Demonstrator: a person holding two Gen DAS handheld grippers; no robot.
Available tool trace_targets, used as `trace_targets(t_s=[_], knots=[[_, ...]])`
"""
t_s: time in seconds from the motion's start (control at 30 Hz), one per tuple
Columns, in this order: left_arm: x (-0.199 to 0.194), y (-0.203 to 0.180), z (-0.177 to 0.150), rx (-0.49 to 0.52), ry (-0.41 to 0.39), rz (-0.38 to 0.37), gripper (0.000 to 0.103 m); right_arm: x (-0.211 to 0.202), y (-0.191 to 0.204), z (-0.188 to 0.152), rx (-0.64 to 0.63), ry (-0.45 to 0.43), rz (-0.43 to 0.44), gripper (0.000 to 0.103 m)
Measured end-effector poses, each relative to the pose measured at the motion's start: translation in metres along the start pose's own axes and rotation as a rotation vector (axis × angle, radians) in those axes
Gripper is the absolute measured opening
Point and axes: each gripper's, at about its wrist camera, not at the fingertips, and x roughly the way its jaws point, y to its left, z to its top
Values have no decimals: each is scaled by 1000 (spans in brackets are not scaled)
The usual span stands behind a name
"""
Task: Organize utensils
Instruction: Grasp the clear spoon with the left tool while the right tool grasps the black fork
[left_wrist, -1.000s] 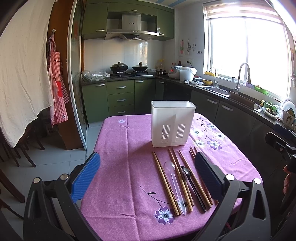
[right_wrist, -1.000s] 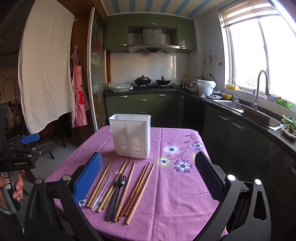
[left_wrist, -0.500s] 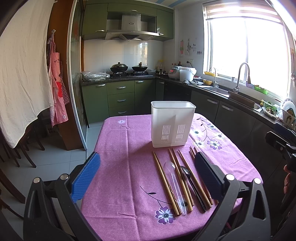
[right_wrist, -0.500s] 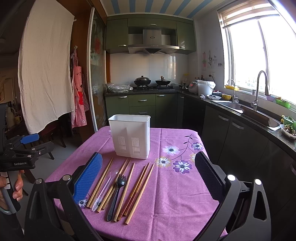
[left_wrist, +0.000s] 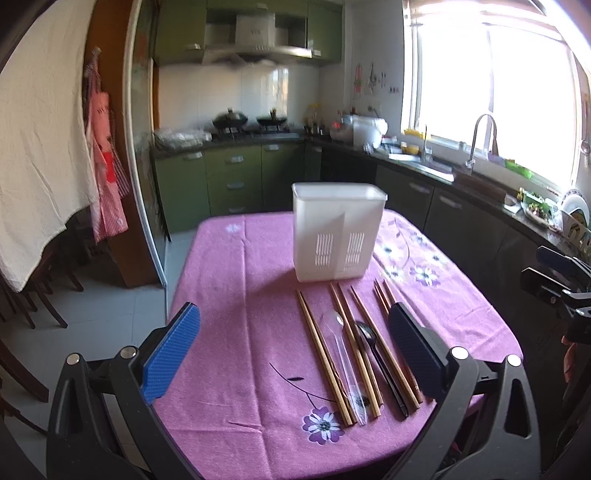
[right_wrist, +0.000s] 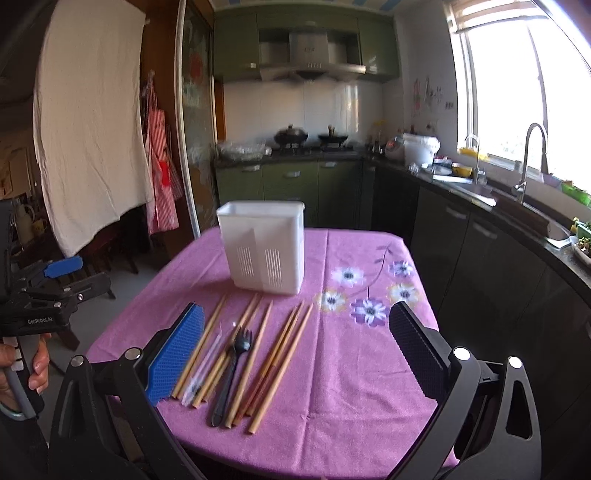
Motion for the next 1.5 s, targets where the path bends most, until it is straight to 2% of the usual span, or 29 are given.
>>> trace_targets(t_s=[0.07,0.23,0.3,0.43,0.5,0.57,0.63,0.73,0.77,1.0,1.5], knots=[[12,-2,2,3,38,-5,97,13,-6,2,-5,48,-20,99],[51,-12,4,-1,162,-26,97,36,-17,6,-29,96,-27,99],[72,-17,4,-12,237,-74,97,47,-20,8,-33,120,-3,99],[104,-32,-1,10,337,-102,97,74,-26,9,-11,199,35,99],[116,-38,-2,19,372,-106,92,87,-33,8,15,230,34,99],[128,-42,-4,18,414,-129,78,96,-41,5,44,249,37,99],[141,-45,-5,4,458,-146,70,104,-49,1,70,271,44,94],[157,-48,-9,-1,500,-135,51,113,-54,-5,84,285,50,81],[160,-49,-10,-7,511,-133,45,116,-56,-8,83,292,48,74],[179,-54,-15,-4,567,-124,20,120,-57,-13,71,303,45,46],[211,-54,-23,17,626,-39,15,116,-53,-17,65,300,65,46]])
